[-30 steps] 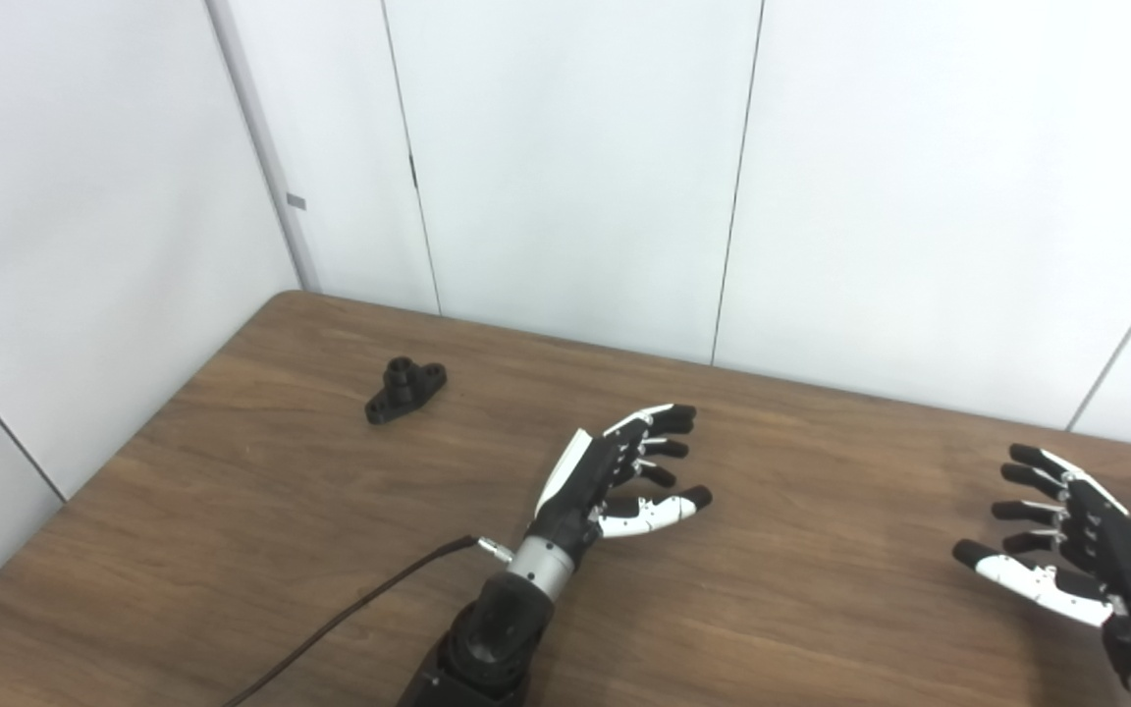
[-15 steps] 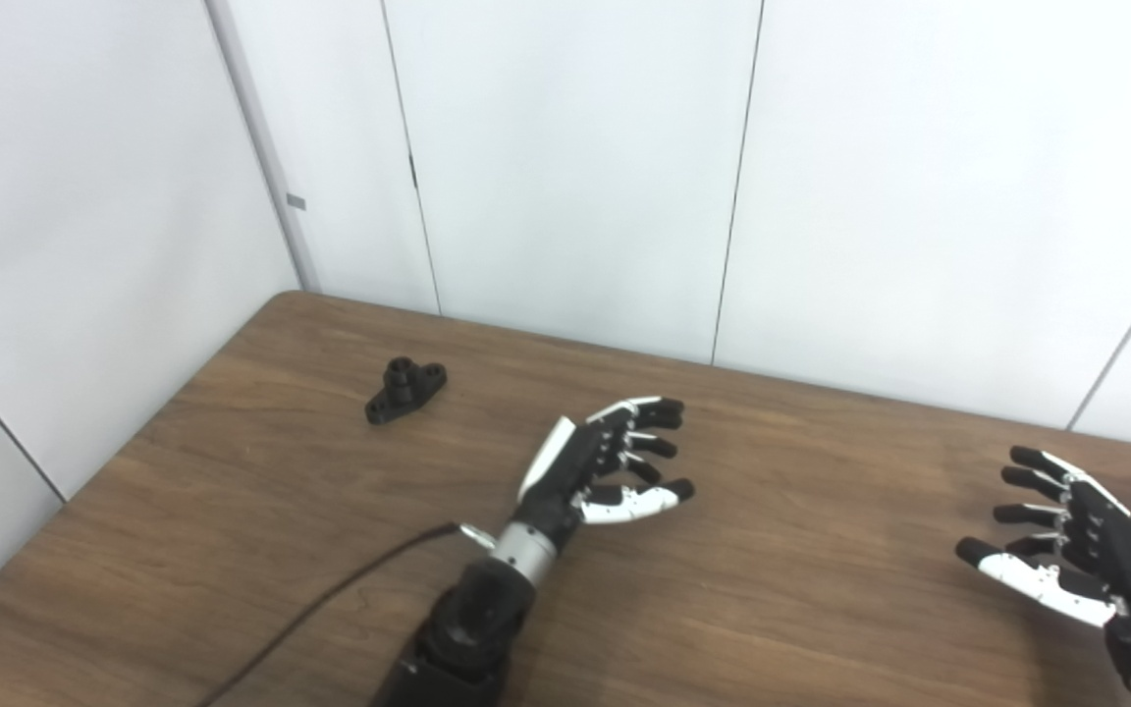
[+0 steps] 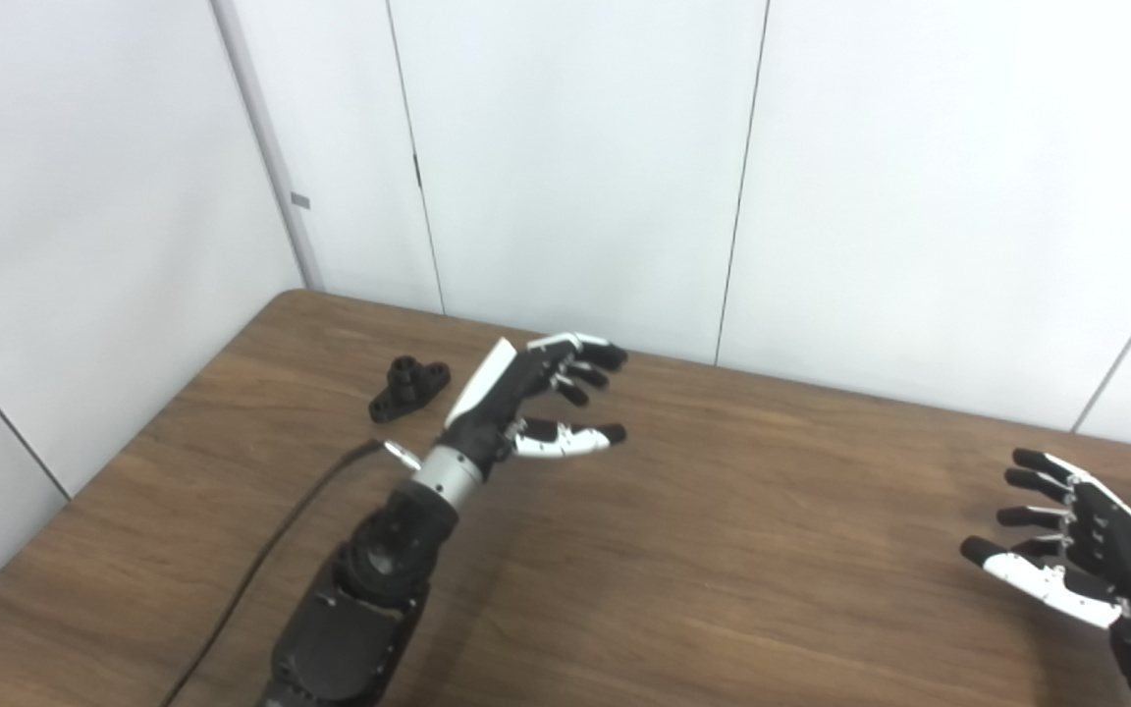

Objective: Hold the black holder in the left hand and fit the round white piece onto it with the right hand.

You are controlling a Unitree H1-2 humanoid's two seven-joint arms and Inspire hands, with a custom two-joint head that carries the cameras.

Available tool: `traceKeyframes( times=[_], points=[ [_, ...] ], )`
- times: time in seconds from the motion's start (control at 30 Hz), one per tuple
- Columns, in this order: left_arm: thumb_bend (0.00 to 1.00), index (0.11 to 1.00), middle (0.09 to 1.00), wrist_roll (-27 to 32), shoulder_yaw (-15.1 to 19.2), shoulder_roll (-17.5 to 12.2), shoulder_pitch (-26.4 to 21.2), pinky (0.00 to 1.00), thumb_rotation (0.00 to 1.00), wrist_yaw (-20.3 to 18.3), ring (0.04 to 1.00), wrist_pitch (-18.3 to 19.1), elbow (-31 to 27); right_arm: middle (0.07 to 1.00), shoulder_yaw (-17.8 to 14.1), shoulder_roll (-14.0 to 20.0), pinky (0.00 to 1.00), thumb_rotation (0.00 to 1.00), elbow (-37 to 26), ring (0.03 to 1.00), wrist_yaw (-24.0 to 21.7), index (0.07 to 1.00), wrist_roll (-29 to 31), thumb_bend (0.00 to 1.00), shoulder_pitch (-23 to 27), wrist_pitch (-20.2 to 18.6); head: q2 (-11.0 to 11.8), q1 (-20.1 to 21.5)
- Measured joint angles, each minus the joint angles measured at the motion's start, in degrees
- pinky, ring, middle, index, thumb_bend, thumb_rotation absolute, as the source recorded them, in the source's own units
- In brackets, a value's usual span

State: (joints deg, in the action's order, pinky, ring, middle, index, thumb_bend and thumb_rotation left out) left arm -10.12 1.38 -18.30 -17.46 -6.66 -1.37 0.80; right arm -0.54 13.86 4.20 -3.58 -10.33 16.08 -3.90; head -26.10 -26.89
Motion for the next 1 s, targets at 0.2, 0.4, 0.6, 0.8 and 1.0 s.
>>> traceKeyframes(
  times=[0.2,0.4,0.6,0.8,1.0],
  points=[
    [0.68,0.733,0.784,-3.5,3.5,-1.5,-0.1,0.67,0.00,1.8,0.770,2.5,-4.5,0.790,0.0,0.0,0.49,0.27,0.3,0.652,0.0,0.802,0.0,0.64,0.1,0.0,0.1,-0.4],
    [0.69,0.745,0.814,-12.5,5.0,-5.3,-0.1,0.77,0.05,7.1,0.827,2.2,-4.0,0.783,0.0,0.1,0.50,0.25,0.7,0.643,0.0,0.799,0.1,0.63,0.7,0.0,0.3,-0.4],
    [0.71,0.759,0.847,-14.0,6.8,-6.3,-0.4,0.71,0.07,10.5,0.837,2.2,-0.4,0.783,0.0,0.1,0.47,0.26,1.1,0.628,0.0,0.798,0.2,0.64,1.0,0.1,0.8,-1.0],
    [0.74,0.770,0.895,-16.0,7.6,-6.9,-0.7,0.69,0.11,13.4,0.864,2.4,3.9,0.792,-0.1,0.1,0.48,0.27,1.9,0.643,-0.2,0.799,0.7,0.65,1.0,0.1,0.6,-1.1],
    [0.81,0.821,0.960,-19.5,7.6,-9.0,-0.7,0.78,0.22,15.4,0.952,3.8,6.2,0.780,-0.3,0.8,0.49,0.27,1.7,0.642,-0.4,0.792,0.9,0.64,1.0,0.0,0.3,-0.6]
  ],
)
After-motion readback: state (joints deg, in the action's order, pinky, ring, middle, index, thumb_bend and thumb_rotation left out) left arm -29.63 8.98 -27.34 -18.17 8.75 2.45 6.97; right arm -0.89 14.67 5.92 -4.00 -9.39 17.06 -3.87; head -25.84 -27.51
